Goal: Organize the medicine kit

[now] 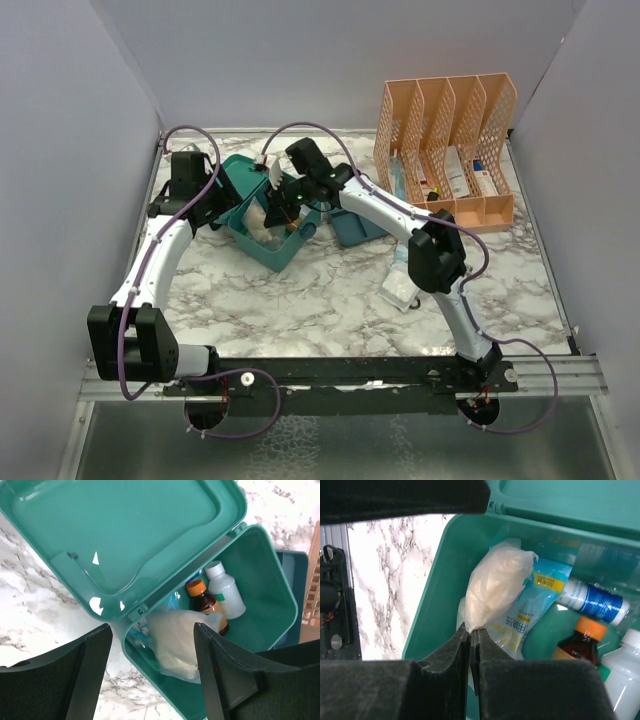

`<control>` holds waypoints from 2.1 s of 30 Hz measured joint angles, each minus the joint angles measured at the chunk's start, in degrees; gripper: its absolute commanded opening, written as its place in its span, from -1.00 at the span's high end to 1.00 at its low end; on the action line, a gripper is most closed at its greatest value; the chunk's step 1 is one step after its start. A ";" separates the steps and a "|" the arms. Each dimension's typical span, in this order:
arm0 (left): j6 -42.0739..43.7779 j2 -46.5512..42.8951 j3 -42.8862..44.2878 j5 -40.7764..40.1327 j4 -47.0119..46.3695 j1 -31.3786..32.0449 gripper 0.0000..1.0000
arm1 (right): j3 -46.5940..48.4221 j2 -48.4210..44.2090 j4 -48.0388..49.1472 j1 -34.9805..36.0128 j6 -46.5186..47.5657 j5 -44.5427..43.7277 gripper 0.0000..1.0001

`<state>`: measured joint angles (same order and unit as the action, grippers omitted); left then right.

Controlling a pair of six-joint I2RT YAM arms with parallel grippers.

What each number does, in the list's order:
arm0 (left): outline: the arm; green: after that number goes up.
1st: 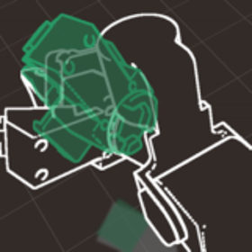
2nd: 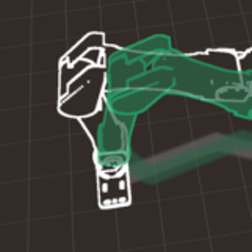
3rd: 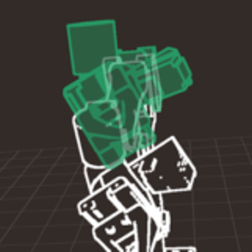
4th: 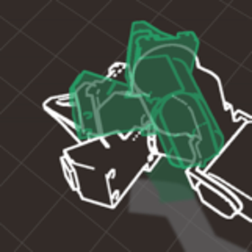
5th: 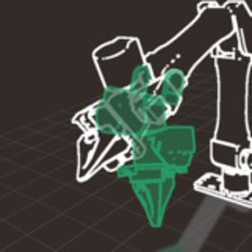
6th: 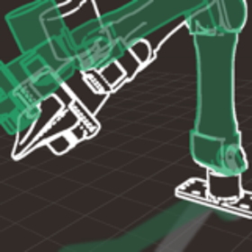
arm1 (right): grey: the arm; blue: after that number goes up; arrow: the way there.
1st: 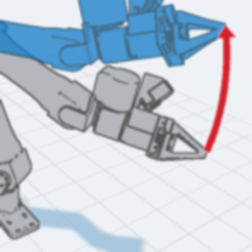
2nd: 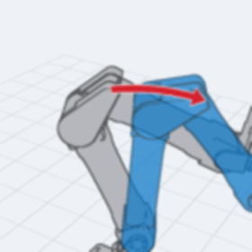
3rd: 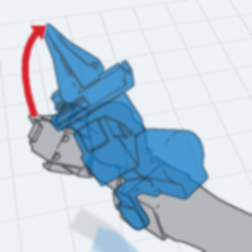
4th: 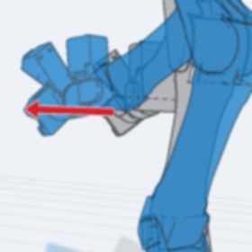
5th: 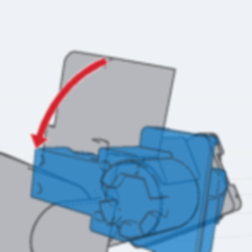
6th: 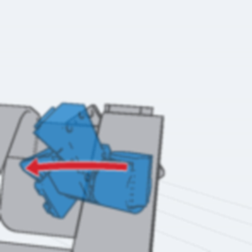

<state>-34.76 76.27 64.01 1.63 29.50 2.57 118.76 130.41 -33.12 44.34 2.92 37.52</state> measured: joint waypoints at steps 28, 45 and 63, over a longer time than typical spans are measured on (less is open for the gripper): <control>2.38 0.48 4.13 -4.72 1.03 0.00 -0.39 | 1.29 4.39 1.66 0.85 -4.39 -8.09 0.35; 4.59 0.87 5.31 -3.52 0.59 0.00 -0.39 | 2.23 3.96 4.39 0.68 -11.30 -16.83 0.14; 16.52 1.81 5.25 5.88 -4.61 13.57 0.21 | -28.28 -31.01 13.97 -5.77 -30.69 -39.32 0.32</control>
<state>-18.24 78.08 69.25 7.51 24.88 16.14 90.48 99.39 -19.16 38.57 -27.77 -1.80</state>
